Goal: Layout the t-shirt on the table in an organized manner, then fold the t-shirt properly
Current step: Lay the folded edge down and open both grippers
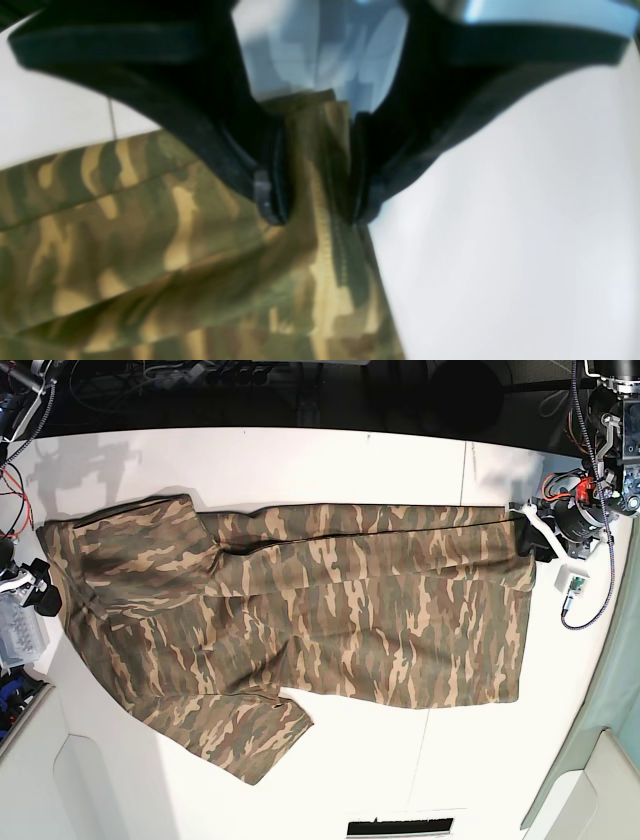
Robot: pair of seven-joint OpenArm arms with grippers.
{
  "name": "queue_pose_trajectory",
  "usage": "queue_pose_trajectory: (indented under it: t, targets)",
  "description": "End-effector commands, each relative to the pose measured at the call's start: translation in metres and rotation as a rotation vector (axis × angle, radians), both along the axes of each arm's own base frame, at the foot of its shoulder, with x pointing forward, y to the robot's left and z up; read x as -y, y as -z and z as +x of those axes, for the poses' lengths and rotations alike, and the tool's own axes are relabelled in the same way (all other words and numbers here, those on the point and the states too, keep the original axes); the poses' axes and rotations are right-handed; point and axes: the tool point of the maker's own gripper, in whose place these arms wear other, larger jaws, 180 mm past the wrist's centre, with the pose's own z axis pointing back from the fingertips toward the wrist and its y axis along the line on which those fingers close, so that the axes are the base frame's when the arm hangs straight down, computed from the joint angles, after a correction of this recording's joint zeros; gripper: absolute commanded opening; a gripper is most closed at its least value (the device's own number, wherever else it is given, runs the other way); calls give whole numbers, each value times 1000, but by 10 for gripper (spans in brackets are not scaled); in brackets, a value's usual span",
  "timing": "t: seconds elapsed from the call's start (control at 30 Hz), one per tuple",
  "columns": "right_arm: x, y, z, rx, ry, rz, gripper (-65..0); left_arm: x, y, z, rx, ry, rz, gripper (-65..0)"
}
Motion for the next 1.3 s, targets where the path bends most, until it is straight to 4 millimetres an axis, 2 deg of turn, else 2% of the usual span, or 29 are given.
queue_pose_trajectory:
  t: [0.0,0.2,0.27,0.33,0.47,0.7,0.93,1.03,1.07,1.1,1.17,1.2,1.27]
  targets:
    - [14,-19,7,63,24,-15,-268,-6,-14,11,49,-2,7,-410]
    - [36,-9,-21,34,105,-15,-268,-26,-30,15,101,-98,-58,-404]
    - [43,-2,-31,18,141,-24,-268,-32,-36,16,116,-127,-78,-361]
    - [48,3,-38,5,155,-52,-268,-32,-36,15,112,-136,-92,-329]
    - [49,11,-40,1,170,-44,-268,-26,-31,12,97,-144,-118,-329]
    - [26,46,-40,-43,168,40,-268,-21,-8,1,60,-208,-160,-329]
    - [-5,50,-25,-21,135,101,-268,-22,23,-13,12,-283,-189,-330]
    - [-14,51,-23,-14,126,125,-278,-5,29,-16,1,-214,-231,-342]
    - [-16,51,-22,-11,122,133,-316,-3,29,-16,2,-209,-236,-379]
    - [-18,50,-22,-10,121,142,-382,-2,29,-16,5,-208,-238,-445]
    - [-20,51,-24,-23,112,151,-572,-3,28,-15,12,-208,-235,-609]
    - [-21,51,-25,-35,103,150,-650,-4,28,-15,11,-207,-231,-650]
    - [-22,52,-29,-63,86,149,-650,-5,27,-17,0,-183,-225,-650]
